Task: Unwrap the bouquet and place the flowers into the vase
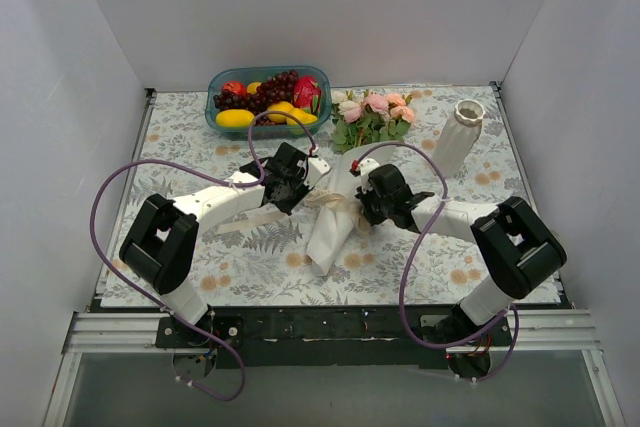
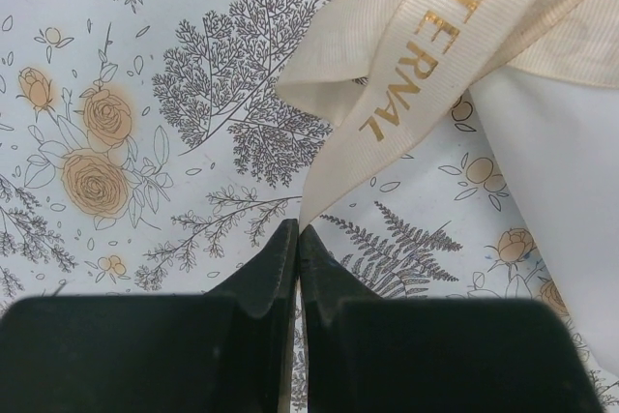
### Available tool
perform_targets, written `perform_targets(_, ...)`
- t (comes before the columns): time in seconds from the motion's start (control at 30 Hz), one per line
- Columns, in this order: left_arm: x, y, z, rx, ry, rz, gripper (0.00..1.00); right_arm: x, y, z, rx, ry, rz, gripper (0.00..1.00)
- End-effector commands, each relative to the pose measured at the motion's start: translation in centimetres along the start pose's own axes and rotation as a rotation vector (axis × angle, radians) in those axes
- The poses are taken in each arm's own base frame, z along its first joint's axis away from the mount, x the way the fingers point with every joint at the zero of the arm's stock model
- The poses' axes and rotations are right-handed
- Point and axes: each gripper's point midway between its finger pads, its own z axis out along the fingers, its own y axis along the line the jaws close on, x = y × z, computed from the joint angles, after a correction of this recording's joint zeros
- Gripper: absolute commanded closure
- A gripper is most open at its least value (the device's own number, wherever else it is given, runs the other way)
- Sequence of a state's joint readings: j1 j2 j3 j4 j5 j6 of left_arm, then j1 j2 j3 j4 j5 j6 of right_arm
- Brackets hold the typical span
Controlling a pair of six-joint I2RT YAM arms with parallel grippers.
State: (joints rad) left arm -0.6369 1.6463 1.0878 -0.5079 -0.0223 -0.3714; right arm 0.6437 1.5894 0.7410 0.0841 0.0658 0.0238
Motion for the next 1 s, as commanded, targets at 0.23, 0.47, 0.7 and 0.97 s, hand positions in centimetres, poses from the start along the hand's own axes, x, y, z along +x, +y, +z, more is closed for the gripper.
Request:
perform_targets(0.23,-2.8,2.4,-2.9,-0.102,-0.096,-0.007,1.0,-2.4,-3.1,-8.5,0.22,-0.068,0.202,0.99)
perform_targets(0.47,-3.7,6.3,-6.1,-0.221,-0.139,-0.086,1.0,-1.3,-6.2,-14.9,0.432,-0.076,0.332,0.99)
perform_targets(0.7,-2.0,12.2,-9.8,-0.347,-0.155,-0.192,1.0,-1.2,-8.0,-21.4,0.571,-0.139,0.49,0.99)
perform_targets(0.97,2.5,17.0,-14.3,-0.482,-0.14,-0.278,1.0,-0.8,-10.9,-30.0,0.779,-0.178,0.603,0.99)
